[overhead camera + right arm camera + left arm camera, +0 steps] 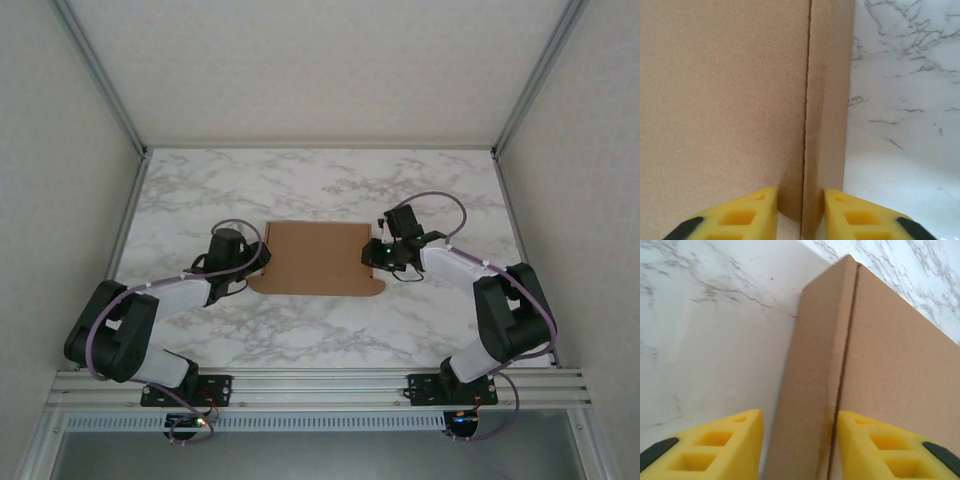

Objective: Fold the paper box

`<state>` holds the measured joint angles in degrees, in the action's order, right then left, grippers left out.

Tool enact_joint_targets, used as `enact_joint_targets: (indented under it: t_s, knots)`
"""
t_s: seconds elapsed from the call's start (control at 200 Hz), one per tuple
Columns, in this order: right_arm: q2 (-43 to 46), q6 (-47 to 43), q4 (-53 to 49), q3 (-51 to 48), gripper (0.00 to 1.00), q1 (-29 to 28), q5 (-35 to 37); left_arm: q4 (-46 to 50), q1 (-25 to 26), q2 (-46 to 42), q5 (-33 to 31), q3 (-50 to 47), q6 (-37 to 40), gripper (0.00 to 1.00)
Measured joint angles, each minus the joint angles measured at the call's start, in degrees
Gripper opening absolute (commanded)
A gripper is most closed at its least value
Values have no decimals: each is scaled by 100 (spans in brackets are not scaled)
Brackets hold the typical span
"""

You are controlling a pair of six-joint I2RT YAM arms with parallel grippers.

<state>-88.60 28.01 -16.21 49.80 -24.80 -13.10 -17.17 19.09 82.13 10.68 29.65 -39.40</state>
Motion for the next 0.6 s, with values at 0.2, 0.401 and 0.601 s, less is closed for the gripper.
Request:
enact_joint_targets:
  t_s: [0.2, 0.401, 0.601]
  knots:
    - [393, -96, -503, 46, 55, 2, 136, 455, -9, -575, -223, 157, 227, 61]
    - [511, -72, -358, 282, 76, 227, -90, 411, -210, -603, 129, 544, 553, 62]
    - [-72, 109, 236, 269, 77, 634, -798, 310, -264, 297, 758, 850, 748, 57]
